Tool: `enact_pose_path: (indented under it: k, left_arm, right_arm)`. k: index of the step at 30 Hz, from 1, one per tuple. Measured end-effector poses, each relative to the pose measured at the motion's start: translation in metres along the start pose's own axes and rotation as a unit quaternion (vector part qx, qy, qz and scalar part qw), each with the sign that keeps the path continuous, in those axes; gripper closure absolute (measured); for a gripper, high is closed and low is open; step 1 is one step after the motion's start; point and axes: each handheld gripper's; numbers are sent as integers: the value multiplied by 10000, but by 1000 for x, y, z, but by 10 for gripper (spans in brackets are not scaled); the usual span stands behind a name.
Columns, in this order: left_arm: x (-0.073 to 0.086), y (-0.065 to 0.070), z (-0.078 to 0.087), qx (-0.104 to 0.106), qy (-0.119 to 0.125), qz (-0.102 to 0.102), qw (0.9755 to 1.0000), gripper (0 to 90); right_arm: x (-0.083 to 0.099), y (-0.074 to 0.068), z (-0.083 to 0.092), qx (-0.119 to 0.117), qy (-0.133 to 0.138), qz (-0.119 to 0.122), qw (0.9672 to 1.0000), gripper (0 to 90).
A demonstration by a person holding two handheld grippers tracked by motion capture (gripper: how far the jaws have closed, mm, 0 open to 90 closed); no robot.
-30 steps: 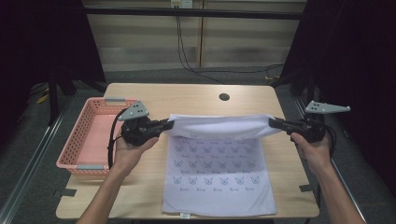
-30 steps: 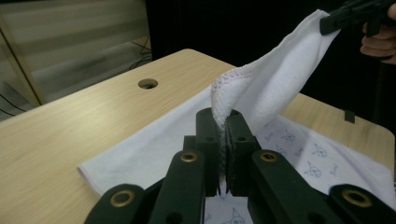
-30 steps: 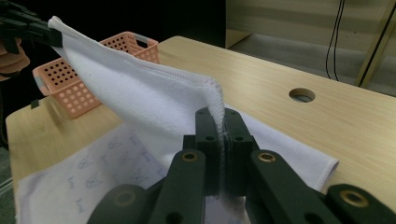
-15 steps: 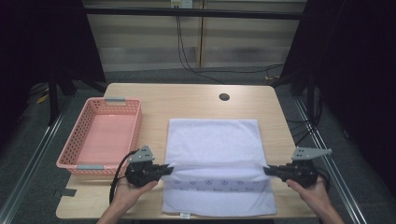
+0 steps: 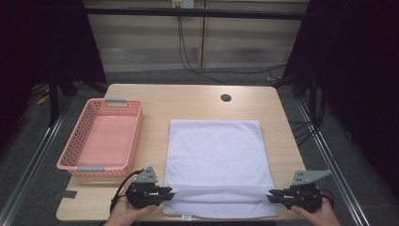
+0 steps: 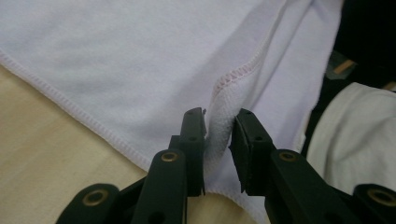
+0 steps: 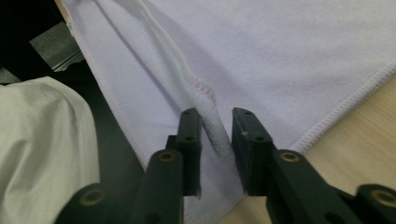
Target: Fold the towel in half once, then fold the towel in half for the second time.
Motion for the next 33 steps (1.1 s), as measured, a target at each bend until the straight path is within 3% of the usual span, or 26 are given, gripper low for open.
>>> enact_pose_path:
  k: [3, 6, 7, 8, 10, 12, 14, 16, 18, 23, 24, 25, 27, 29, 33]
  left_arm:
    - [4, -1, 3, 126, -72, -38, 9999, 713]
    - [6, 2, 10, 471, -40, -161, 9988, 681]
    - [6, 4, 15, 548, 39, -229, 9982, 691]
    - [6, 4, 18, 497, 75, -185, 9986, 699]
    - [4, 0, 26, 577, 205, -91, 9981, 670]
    - [0, -4, 32, 308, 284, -60, 9991, 656]
    - [-6, -10, 30, 117, 429, 96, 9990, 629]
    - [-14, -15, 21, -188, 433, 197, 9987, 588]
    - [-22, -20, 10, -360, 427, 290, 9980, 592]
    - [-43, -33, -15, -504, 160, 574, 9970, 517]
    - [-47, -35, -20, -476, 61, 586, 9971, 495]
    - [-51, -37, -25, -523, 36, 502, 9974, 480]
    - [-57, -43, -34, -601, 60, 544, 9967, 465]
    - [-63, -50, -39, -687, 86, 503, 9963, 468]
    - [-69, -66, -53, -698, 49, 572, 9959, 483]
  right_arm:
    - [3, -6, 3, -154, -30, 64, 9999, 686]
    - [8, -14, 7, -232, -57, 113, 9997, 660]
    - [8, -15, 9, -281, -8, 83, 9996, 656]
    - [9, -19, 14, -155, 184, 72, 9997, 650]
    - [8, -19, 22, -149, 469, 48, 9988, 650]
    - [6, -14, 26, -43, 640, -5, 9979, 640]
    - [2, -8, 23, 88, 678, -59, 9976, 602]
    - [-2, -3, 17, 252, 683, -25, 9973, 594]
    - [-6, 1, 11, 424, 641, 14, 9970, 563]
    - [-22, 12, -8, 731, 765, 62, 9944, 533]
    - [-25, 15, -14, 768, 784, 73, 9939, 530]
    - [-28, 18, -19, 767, 746, 8, 9943, 525]
    - [-35, 26, -29, 772, 666, -16, 9948, 516]
    - [-42, 34, -35, 677, 554, -217, 9959, 469]
    - [-58, 49, -46, 744, 377, -262, 9962, 449]
Point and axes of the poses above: each handheld gripper's, and its own axes: z roughly backward along the jaws, x roughly out of its underside, y roughly to its right, and after that the axes turned 8 degrees about -x, right-handed
